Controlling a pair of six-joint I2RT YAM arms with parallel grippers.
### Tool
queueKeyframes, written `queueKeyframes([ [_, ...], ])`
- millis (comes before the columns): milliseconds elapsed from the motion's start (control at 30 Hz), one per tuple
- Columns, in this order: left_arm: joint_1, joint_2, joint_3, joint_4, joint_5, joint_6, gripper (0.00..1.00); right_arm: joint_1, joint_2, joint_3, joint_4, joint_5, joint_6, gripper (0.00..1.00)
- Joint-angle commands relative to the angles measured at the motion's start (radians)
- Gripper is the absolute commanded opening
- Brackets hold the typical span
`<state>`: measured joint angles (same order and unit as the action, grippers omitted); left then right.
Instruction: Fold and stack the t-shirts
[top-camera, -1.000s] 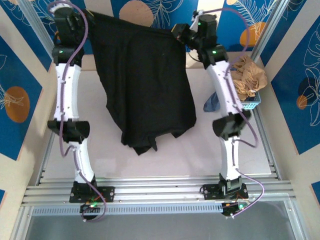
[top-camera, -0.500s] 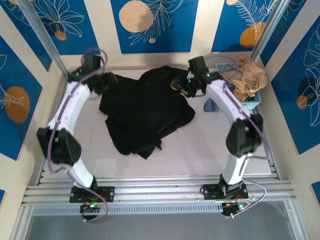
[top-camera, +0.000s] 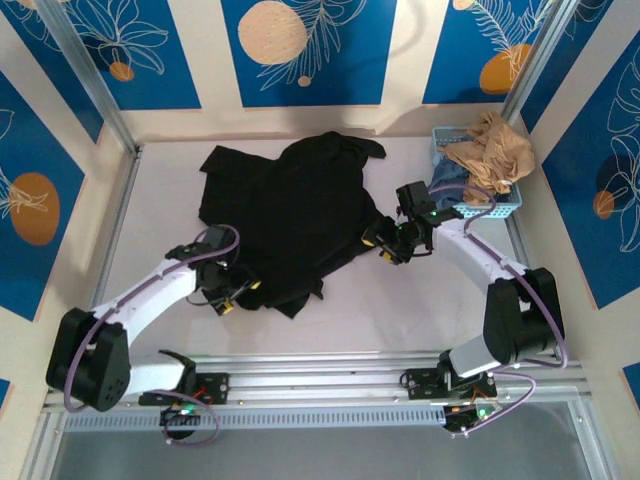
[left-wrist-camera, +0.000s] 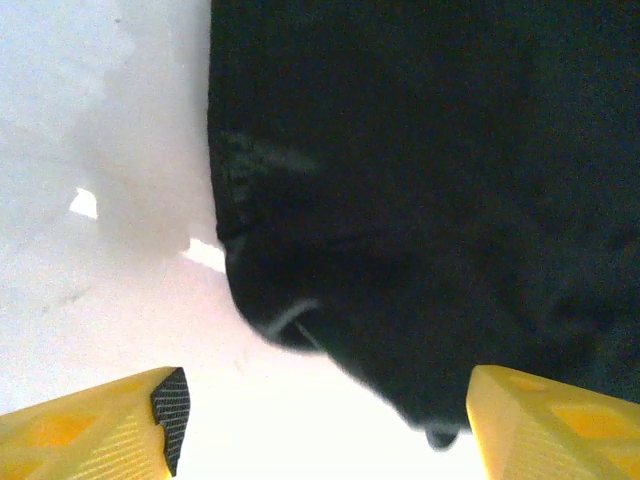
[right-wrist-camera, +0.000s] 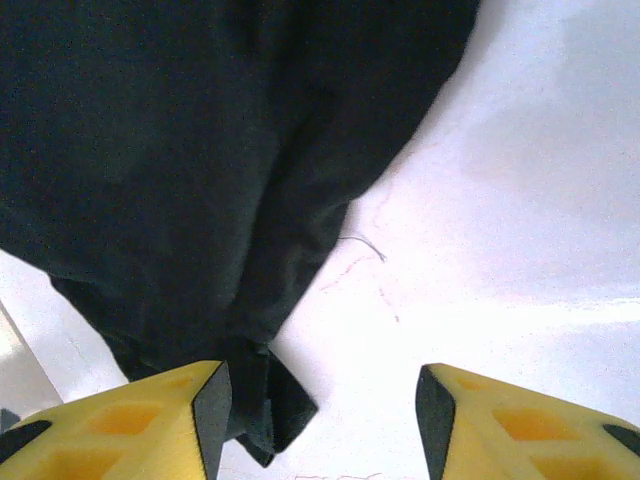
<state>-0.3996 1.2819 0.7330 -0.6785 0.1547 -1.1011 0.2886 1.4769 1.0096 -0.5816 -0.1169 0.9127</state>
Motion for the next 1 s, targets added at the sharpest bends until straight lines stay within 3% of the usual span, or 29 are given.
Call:
queueKeyframes([
  [0,-0.005,0.072,-0.023,0.169,-0.062,-0.032,0.67,-0.017,0.045,-0.010,0.047,-0.059,-0.013,0.55],
  [67,-0.006,0.129,-0.011,0.208,-0.085,-0.005,0.50,-0.016,0.088,-0.004,0.058,-0.045,-0.028,0.55],
  [167,-0.006,0.163,0.042,0.162,-0.152,0.046,0.16,-0.021,0.164,0.029,0.069,-0.020,-0.029,0.51],
  [233,-0.006,0.144,0.080,0.112,-0.187,0.072,0.07,-0.019,0.218,0.066,0.065,0.004,-0.032,0.47],
  [333,-0.005,0.094,0.137,0.033,-0.216,0.101,0.01,-0.018,0.299,0.134,0.035,0.040,-0.031,0.40],
  [467,-0.004,0.030,0.216,-0.075,-0.262,0.131,0.00,-0.015,0.401,0.241,-0.044,0.087,-0.046,0.25],
  [567,0.010,0.025,0.249,-0.094,-0.287,0.167,0.00,-0.014,0.444,0.293,-0.074,0.091,-0.055,0.20],
  [667,0.042,0.070,0.265,-0.098,-0.241,0.199,0.01,-0.005,0.448,0.317,-0.089,0.098,-0.064,0.19],
  [767,0.030,0.074,0.246,-0.081,-0.151,0.190,0.13,0.003,0.429,0.324,-0.110,0.120,-0.076,0.14],
  [867,-0.053,0.035,0.179,-0.012,-0.033,0.156,0.30,0.001,0.400,0.303,-0.113,0.131,-0.087,0.04],
  [933,-0.146,0.034,0.164,0.016,0.004,0.164,0.41,0.001,0.388,0.303,-0.130,0.125,-0.103,0.09],
  [967,-0.193,0.048,0.167,0.021,0.020,0.179,0.45,0.003,0.382,0.309,-0.145,0.122,-0.112,0.16],
])
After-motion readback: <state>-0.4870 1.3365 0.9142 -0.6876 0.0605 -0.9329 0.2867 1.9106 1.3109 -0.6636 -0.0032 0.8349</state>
